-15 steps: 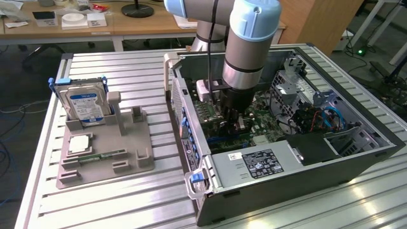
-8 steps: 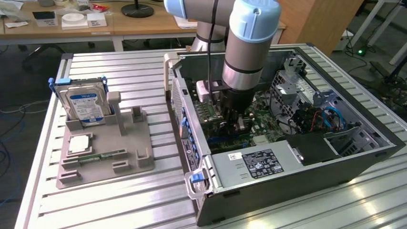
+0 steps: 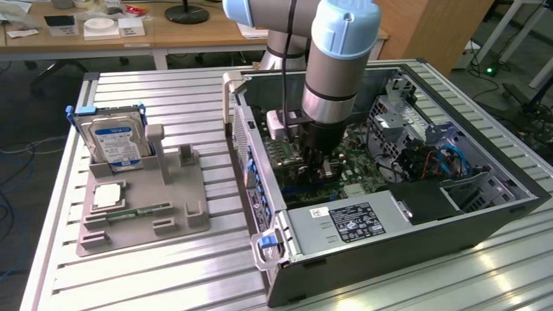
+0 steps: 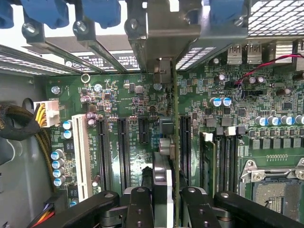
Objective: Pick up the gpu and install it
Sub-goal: 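Insert the gpu into the slot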
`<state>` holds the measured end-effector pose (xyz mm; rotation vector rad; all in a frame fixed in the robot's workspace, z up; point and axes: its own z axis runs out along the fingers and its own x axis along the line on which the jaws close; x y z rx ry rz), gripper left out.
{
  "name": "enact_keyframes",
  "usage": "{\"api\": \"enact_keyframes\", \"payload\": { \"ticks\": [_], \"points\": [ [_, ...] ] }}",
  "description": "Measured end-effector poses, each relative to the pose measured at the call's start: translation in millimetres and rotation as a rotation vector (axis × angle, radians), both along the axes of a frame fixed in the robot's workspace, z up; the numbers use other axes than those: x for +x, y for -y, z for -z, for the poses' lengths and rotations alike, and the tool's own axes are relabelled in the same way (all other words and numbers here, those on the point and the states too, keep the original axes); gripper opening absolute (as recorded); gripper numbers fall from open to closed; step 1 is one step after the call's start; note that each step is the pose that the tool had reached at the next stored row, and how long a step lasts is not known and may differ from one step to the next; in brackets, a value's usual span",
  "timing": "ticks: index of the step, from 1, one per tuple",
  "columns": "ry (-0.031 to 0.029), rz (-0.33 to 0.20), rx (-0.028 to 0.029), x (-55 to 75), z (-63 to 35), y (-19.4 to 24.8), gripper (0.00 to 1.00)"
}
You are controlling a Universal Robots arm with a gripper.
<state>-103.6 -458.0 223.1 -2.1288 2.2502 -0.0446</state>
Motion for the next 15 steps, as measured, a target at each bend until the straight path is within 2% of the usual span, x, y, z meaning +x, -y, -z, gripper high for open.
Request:
{"api": "enact_keyframes", "payload": {
  "ticks": [15],
  "points": [
    [0.0,0.0,0.0003,0.0,0.8,0.0,0.28]
  ]
}}
